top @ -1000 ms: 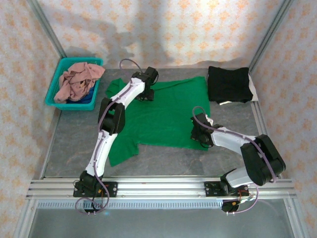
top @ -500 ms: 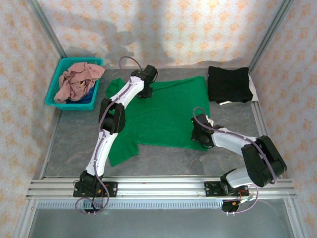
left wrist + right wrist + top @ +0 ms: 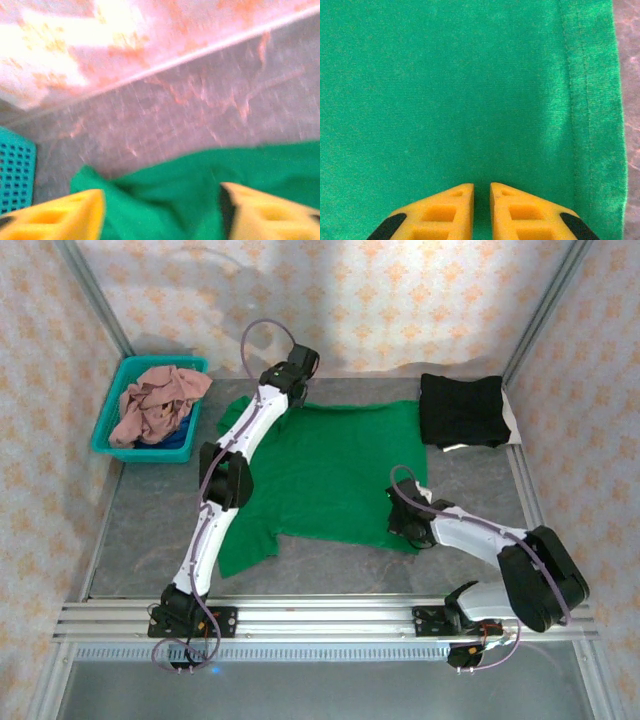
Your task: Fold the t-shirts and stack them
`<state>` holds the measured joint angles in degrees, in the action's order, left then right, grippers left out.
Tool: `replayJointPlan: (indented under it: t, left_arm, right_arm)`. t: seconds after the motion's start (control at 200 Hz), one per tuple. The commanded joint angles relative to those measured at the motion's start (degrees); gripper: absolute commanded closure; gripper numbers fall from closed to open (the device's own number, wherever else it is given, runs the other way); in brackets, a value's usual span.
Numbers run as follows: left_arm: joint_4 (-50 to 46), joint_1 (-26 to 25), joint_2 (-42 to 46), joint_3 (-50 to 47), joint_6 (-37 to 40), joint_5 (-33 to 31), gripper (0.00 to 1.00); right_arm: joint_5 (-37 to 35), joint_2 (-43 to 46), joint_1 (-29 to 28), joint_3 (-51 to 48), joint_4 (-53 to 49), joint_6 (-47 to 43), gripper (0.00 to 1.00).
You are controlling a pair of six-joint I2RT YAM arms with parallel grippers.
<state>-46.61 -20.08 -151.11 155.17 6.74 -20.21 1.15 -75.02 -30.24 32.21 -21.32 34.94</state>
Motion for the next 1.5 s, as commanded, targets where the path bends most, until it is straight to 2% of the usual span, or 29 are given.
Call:
replayJointPlan:
  t: [0.0, 0.06, 0.13, 0.21, 0.335, 0.43, 0.596, 0.841, 1.111, 1.336, 1.496]
  left_arm:
    - [-1.41, 0.38, -8.28, 12.81, 0.53, -2.22, 0.07]
    - [-3.27, 0.76, -6.01, 10.04, -2.06, -1.15, 0.01]
    - [-6.99, 1.56, 0.13, 3.07, -7.26, 0.52, 0.0]
    - [-7.84, 2.47, 10.46, -13.31, -13.55, 3.32, 0.0]
    - [0.73, 3.22, 29.82, -45.73, -21.33, 7.32, 0.0]
    - [6.73, 3.48, 39.85, -65.69, -28.82, 11.46, 0.0]
    - [16.99, 2.13, 49.8, -88.18, -38.27, 18.57, 0.02]
    - [22.81, -0.56, 56.22, -103.86, -43.34, 22.9, 0.11]
    - [23.65, -3.44, 65.63, -116.98, -47.86, 22.26, 0.11]
    - [22.41, -9.04, 68.49, -122.5, -52.12, 22.68, 0.11]
    - [17.5, -10.79, 76.8, -122.76, -53.26, 20.88, 0.11]
  right_arm:
    - [-3.49, 3.09, -0.32, -0.62, -5.72, 1.06, 0.83]
    - [-3.54, 3.42, -0.33, -0.07, -5.32, 0.64, 0.83]
    - [-2.46, 2.52, -0.28, 1.26, -3.95, -0.71, 0.83]
    - [-1.7, 0.3, -0.35, 3.07, -2.32, -1.64, 0.83]
    - [-1.19, -4.49, -0.46, 6.75, -0.54, -2.34, 0.83]
    - [-1.08, -7.23, -0.5, 8.65, 0.5, -2.92, 0.83]
    - [-2.12, -10.04, -0.52, 10.59, -0.03, -4.0, 0.84]
    - [-2.7, -9.37, -0.52, 9.75, -2.34, -2.08, 0.84]
    - [-1.14, -5.6, -0.52, 5.74, -4.64, 0.41, 0.8]
    - [0.51, -3.29, -0.55, 2.32, -6.74, 2.7, 0.8]
    - [1.68, 2.28, -0.51, -1.2, -9.72, 4.97, 0.79]
